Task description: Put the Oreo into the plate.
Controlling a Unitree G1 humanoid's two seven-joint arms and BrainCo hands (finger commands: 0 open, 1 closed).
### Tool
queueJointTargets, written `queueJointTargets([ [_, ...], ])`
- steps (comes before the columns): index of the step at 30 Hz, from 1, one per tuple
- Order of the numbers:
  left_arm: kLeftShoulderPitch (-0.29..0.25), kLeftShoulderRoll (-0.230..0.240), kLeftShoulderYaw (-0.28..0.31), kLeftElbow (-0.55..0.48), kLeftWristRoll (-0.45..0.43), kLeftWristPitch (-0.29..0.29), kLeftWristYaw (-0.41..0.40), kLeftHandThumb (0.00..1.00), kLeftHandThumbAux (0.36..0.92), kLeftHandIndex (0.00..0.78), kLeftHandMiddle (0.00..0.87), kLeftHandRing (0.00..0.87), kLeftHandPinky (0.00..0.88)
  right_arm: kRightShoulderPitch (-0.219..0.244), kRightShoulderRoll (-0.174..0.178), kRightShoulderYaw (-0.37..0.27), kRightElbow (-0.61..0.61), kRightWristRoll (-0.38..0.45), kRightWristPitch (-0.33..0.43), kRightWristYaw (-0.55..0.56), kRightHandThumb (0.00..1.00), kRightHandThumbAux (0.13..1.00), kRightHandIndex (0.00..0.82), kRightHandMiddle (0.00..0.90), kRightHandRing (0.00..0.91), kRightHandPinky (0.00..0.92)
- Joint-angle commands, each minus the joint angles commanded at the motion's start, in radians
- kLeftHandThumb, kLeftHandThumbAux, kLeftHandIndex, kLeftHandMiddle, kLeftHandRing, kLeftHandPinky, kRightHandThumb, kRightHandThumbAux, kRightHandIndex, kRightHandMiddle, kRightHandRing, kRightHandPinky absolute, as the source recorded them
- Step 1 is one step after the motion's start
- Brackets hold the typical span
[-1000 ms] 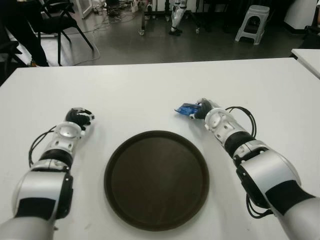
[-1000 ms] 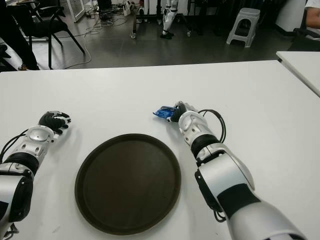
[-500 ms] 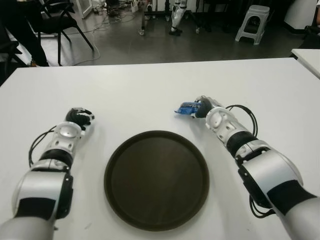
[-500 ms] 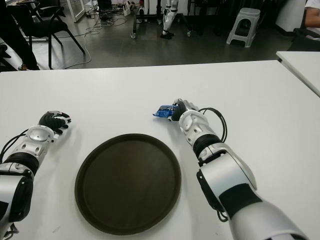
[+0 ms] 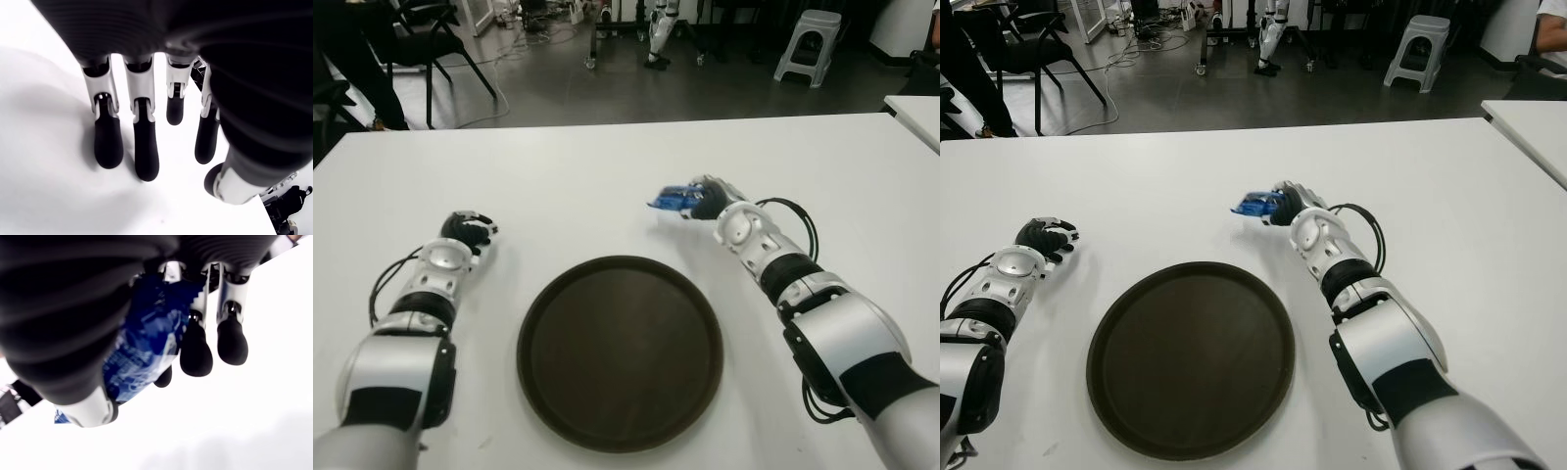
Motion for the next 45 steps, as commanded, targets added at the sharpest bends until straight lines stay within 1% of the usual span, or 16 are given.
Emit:
queueJointTargets([
  [2, 0.002, 0.0, 0.002, 0.0, -0.002, -0.004, 0.0, 0.672, 0.731, 0.397, 0.135, 0.166, 0.172, 0.019, -0.009, 0.0, -0.035, 0.004, -0.037, 0.001, 0.689, 0.739, 0.43, 0.739, 0.732, 0.709],
  [7, 0.001, 0.001, -0.002, 0.001, 0.004, -0.003, 0.003, 0.671, 0.731, 0.397, 0.135, 0.166, 0.176, 0.049, -0.019, 0.004, -0.103, 0.01, -0.091, 0.011, 0.69, 0.738, 0.432, 0.747, 0.736, 0.708],
  [11, 0.0, 0.001, -0.006, 0.001, 0.008, -0.002, 0.006, 0.672, 0.731, 0.397, 0.136, 0.168, 0.18, 0.072, -0.024, 0.002, -0.146, 0.017, -0.113, 0.017, 0.69, 0.737, 0.432, 0.747, 0.737, 0.708],
  [13, 0.001, 0.001, -0.006, 0.001, 0.009, -0.003, 0.006, 0.672, 0.731, 0.397, 0.139, 0.172, 0.185, 0.102, -0.029, 0.001, -0.202, 0.023, -0.12, 0.028, 0.69, 0.737, 0.432, 0.747, 0.737, 0.709],
  [16, 0.001, 0.002, -0.006, 0.001, 0.008, -0.006, 0.006, 0.671, 0.732, 0.397, 0.147, 0.181, 0.184, 0.147, -0.033, 0.001, -0.284, 0.033, -0.121, 0.047, 0.689, 0.737, 0.432, 0.748, 0.739, 0.716],
  [17, 0.002, 0.002, -0.006, 0.0, 0.007, -0.007, 0.006, 0.671, 0.732, 0.396, 0.147, 0.181, 0.183, 0.172, -0.033, -0.003, -0.327, 0.046, -0.126, 0.062, 0.689, 0.737, 0.432, 0.748, 0.74, 0.716],
  [19, 0.003, 0.002, -0.006, 0.0, 0.008, -0.009, 0.005, 0.671, 0.732, 0.396, 0.145, 0.178, 0.18, 0.207, -0.032, -0.008, -0.387, 0.062, -0.127, 0.084, 0.689, 0.737, 0.433, 0.754, 0.745, 0.721],
  [23, 0.003, 0.003, -0.007, 0.003, 0.009, -0.01, 0.006, 0.67, 0.731, 0.396, 0.154, 0.189, 0.188, 0.244, -0.032, -0.009, -0.458, 0.067, -0.113, 0.1, 0.689, 0.737, 0.434, 0.762, 0.753, 0.729],
  [30, 0.003, 0.004, -0.005, 0.006, 0.008, -0.008, 0.006, 0.668, 0.732, 0.396, 0.167, 0.196, 0.19, 0.294, -0.032, -0.002, -0.564, 0.063, -0.1, 0.129, 0.69, 0.734, 0.435, 0.771, 0.764, 0.743],
  [35, 0.001, 0.0, -0.007, 0.0, 0.007, -0.005, 0.005, 0.667, 0.732, 0.396, 0.152, 0.18, 0.165, 0.343, -0.031, 0.016, -0.661, 0.057, -0.093, 0.169, 0.692, 0.732, 0.436, 0.772, 0.773, 0.758],
  [37, 0.001, 0.001, -0.006, 0.0, 0.006, -0.007, 0.002, 0.667, 0.732, 0.396, 0.144, 0.172, 0.162, 0.384, -0.029, 0.037, -0.726, 0.043, -0.084, 0.181, 0.693, 0.732, 0.436, 0.769, 0.773, 0.759],
  [40, 0.001, 0.002, -0.007, 0.0, 0.007, -0.006, 0.0, 0.667, 0.732, 0.396, 0.139, 0.166, 0.158, 0.433, -0.03, 0.063, -0.806, 0.036, -0.071, 0.214, 0.694, 0.73, 0.436, 0.766, 0.771, 0.758],
  [42, 0.0, 0.003, -0.008, 0.0, 0.008, -0.004, 0.0, 0.667, 0.732, 0.396, 0.134, 0.16, 0.153, 0.457, -0.031, 0.075, -0.849, 0.036, -0.063, 0.238, 0.694, 0.73, 0.436, 0.768, 0.773, 0.76],
  [45, -0.004, 0.003, -0.013, 0.001, 0.013, 0.008, 0.002, 0.668, 0.731, 0.397, 0.128, 0.154, 0.152, 0.486, -0.027, 0.091, -0.897, 0.082, -0.081, 0.31, 0.695, 0.73, 0.437, 0.775, 0.778, 0.767],
])
